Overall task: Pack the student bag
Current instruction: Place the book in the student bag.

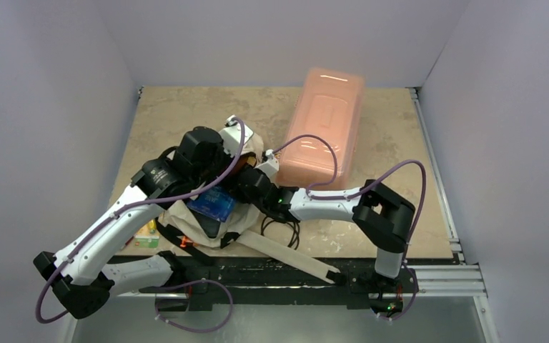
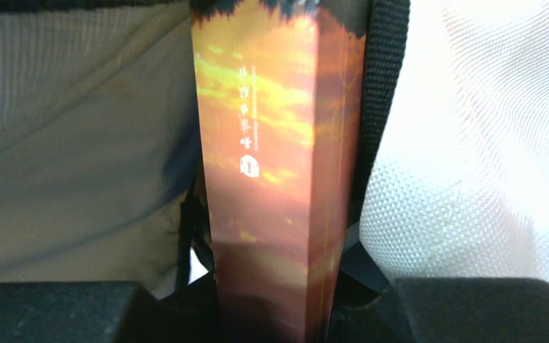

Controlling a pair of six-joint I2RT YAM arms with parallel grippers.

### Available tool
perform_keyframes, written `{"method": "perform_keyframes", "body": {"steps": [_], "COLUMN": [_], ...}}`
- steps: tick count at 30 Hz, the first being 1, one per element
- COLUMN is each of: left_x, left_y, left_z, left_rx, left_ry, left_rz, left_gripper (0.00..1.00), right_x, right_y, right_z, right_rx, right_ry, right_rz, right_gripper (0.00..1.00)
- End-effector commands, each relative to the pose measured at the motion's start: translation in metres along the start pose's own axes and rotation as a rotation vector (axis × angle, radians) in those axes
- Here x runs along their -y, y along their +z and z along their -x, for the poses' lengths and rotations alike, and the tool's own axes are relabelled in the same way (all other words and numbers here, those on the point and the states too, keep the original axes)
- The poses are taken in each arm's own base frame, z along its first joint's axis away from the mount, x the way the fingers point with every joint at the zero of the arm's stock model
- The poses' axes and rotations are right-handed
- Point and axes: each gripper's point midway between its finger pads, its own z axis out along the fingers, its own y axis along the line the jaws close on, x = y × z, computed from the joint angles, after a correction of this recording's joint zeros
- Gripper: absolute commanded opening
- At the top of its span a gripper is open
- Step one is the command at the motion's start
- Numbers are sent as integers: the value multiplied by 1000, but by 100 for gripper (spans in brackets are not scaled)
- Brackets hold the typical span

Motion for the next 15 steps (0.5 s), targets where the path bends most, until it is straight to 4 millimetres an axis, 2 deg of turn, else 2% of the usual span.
{"method": "perform_keyframes", "body": {"steps": [1,6,8,10,15], "left_x": [-19,-13,-18,-21,-12], "left_y": [-16,-21,-22,-21,-20], "left_z": [36,43,44,43,44], "left_rx": [124,137,145,145,157], "left_ry": [-78,-75,-61,-25,-12], "left_rz": [43,-10,15,28,-21], "left_gripper": [0,0,0,0,0], "right_x": [-106,-109,-112,-111,-99], "right_y": [-29,-14,-5,4,16], "right_z": [110,132,137,136,151], "right_rx": [268,291,297,302,375], "right_ry": [340,444,439,449,411], "right_rz": [322,376,396,400,415], "right_gripper": [0,0,0,0,0]}}
